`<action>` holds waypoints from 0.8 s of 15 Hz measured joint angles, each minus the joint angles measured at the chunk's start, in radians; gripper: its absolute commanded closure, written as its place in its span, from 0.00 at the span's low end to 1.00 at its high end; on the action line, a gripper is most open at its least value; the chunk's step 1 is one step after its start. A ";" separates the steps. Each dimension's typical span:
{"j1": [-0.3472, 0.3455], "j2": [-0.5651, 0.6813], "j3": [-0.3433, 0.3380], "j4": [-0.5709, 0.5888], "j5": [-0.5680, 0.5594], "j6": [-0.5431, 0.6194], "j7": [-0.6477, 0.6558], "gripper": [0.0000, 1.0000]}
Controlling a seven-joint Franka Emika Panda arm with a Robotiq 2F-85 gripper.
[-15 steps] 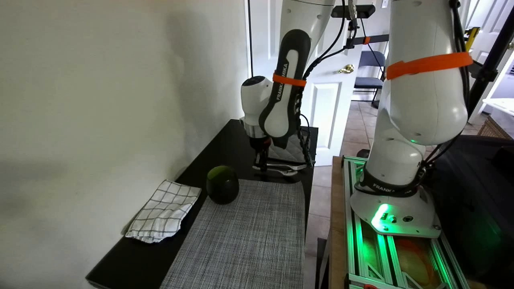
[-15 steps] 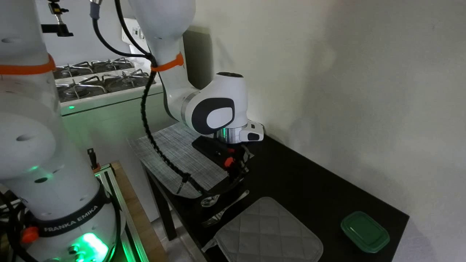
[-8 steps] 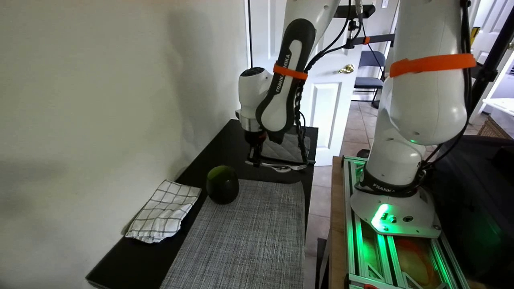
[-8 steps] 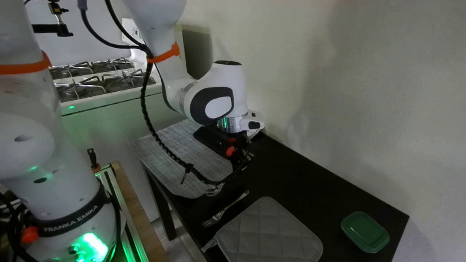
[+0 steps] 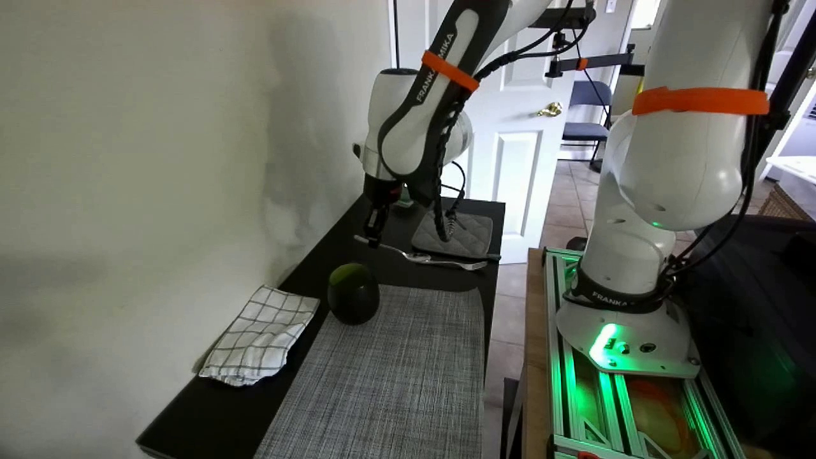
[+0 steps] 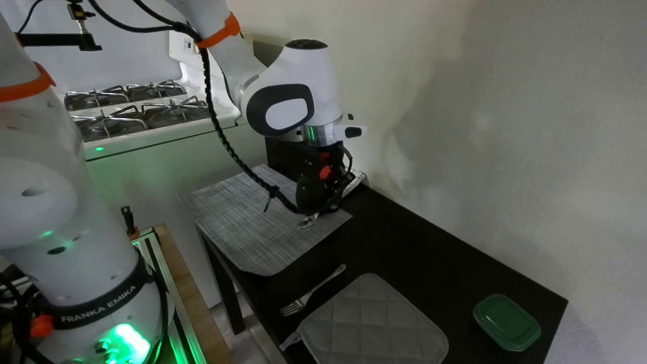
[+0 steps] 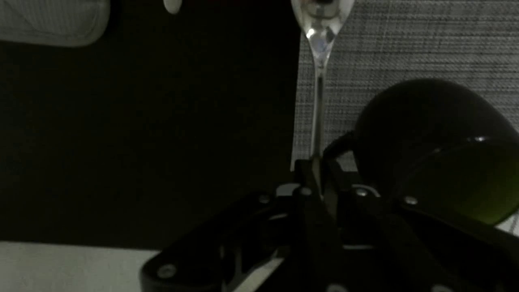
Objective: Put the silver spoon in the black mug.
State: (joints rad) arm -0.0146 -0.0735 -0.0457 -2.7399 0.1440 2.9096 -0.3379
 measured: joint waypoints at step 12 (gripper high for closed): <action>0.252 -0.221 -0.082 -0.004 0.562 -0.002 -0.445 0.97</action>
State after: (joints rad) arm 0.2378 -0.2943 -0.1275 -2.7438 0.7056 2.9079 -0.7828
